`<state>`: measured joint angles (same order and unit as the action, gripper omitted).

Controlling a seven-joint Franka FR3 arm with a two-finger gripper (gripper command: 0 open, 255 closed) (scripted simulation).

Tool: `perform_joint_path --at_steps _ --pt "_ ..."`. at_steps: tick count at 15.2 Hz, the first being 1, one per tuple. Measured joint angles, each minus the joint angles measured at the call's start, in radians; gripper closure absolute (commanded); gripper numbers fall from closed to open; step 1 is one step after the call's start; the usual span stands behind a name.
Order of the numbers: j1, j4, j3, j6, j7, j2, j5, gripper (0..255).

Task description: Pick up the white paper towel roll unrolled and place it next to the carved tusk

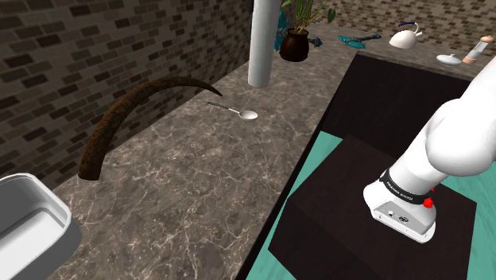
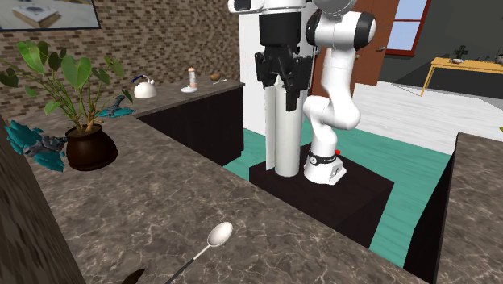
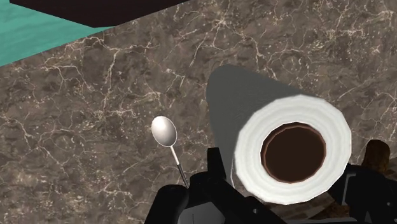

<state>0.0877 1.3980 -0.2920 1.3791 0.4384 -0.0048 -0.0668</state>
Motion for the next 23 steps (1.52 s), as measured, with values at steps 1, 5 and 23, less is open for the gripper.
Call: perform_joint_path --at_steps 1,5,23 --pt "0.015 -0.035 -0.015 -0.002 0.029 0.032 0.010 255" --pt "0.081 -0.236 -0.061 -0.051 0.125 0.187 0.064 255" --pt "0.151 -0.181 -0.090 0.108 0.213 0.295 0.107 255"
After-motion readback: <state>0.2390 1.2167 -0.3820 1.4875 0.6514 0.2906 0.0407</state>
